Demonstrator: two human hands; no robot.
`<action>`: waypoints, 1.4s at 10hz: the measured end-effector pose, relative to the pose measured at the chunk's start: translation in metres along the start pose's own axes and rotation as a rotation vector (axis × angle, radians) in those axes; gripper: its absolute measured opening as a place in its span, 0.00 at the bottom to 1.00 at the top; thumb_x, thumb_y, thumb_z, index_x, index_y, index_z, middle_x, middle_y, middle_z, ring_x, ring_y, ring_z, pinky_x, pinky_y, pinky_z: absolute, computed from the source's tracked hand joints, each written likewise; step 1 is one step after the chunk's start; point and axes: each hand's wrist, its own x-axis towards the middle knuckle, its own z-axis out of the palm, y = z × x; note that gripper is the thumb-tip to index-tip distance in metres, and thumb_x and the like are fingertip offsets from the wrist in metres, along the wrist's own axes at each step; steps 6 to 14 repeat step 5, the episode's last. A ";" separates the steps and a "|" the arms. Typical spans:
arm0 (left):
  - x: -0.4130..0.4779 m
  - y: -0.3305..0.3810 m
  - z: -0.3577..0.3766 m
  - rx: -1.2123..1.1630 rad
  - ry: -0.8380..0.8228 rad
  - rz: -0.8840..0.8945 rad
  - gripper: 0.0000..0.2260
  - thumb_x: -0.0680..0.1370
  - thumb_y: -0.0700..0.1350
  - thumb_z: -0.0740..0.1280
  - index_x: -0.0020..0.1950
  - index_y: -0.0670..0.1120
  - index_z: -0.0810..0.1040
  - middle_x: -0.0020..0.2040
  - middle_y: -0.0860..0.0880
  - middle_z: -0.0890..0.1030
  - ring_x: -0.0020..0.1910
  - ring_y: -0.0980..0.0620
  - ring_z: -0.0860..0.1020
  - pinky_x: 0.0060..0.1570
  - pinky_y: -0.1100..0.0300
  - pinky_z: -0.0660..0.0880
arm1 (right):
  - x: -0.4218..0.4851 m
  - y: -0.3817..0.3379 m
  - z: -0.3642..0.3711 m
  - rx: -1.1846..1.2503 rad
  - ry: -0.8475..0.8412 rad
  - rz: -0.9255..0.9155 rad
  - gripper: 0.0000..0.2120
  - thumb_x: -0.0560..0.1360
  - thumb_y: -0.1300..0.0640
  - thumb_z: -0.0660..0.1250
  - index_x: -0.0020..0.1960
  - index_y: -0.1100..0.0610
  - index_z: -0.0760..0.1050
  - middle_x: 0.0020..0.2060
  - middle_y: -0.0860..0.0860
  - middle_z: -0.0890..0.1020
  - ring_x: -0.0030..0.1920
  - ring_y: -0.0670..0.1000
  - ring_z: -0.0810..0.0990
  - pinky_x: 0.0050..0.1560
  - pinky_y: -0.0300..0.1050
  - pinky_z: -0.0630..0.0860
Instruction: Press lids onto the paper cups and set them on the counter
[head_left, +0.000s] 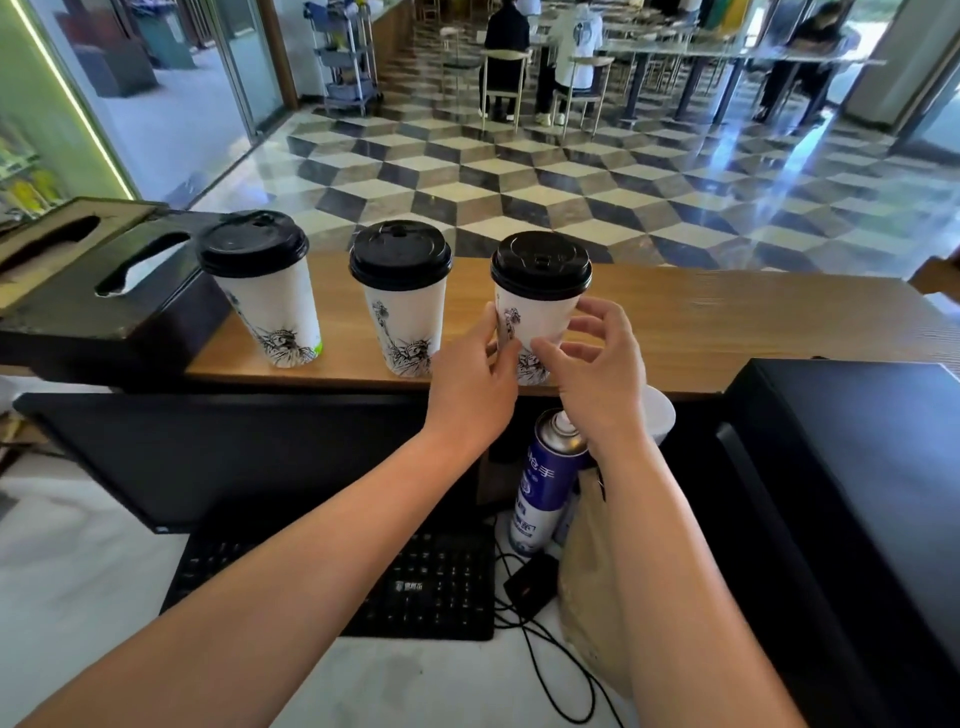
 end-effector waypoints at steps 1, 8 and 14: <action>0.004 -0.002 0.004 -0.021 -0.001 -0.005 0.17 0.83 0.43 0.62 0.72 0.48 0.73 0.61 0.52 0.83 0.61 0.55 0.80 0.53 0.76 0.74 | 0.004 0.005 0.001 0.005 0.017 0.015 0.26 0.71 0.56 0.78 0.65 0.48 0.73 0.54 0.45 0.82 0.51 0.48 0.83 0.50 0.46 0.82; 0.007 -0.005 0.014 0.038 0.015 0.030 0.11 0.82 0.46 0.62 0.64 0.46 0.75 0.52 0.47 0.85 0.40 0.61 0.78 0.48 0.58 0.80 | 0.003 0.013 0.001 -0.007 0.064 0.083 0.29 0.71 0.55 0.78 0.69 0.51 0.71 0.59 0.48 0.80 0.53 0.49 0.83 0.50 0.44 0.81; 0.007 -0.005 0.014 0.038 0.015 0.030 0.11 0.82 0.46 0.62 0.64 0.46 0.75 0.52 0.47 0.85 0.40 0.61 0.78 0.48 0.58 0.80 | 0.003 0.013 0.001 -0.007 0.064 0.083 0.29 0.71 0.55 0.78 0.69 0.51 0.71 0.59 0.48 0.80 0.53 0.49 0.83 0.50 0.44 0.81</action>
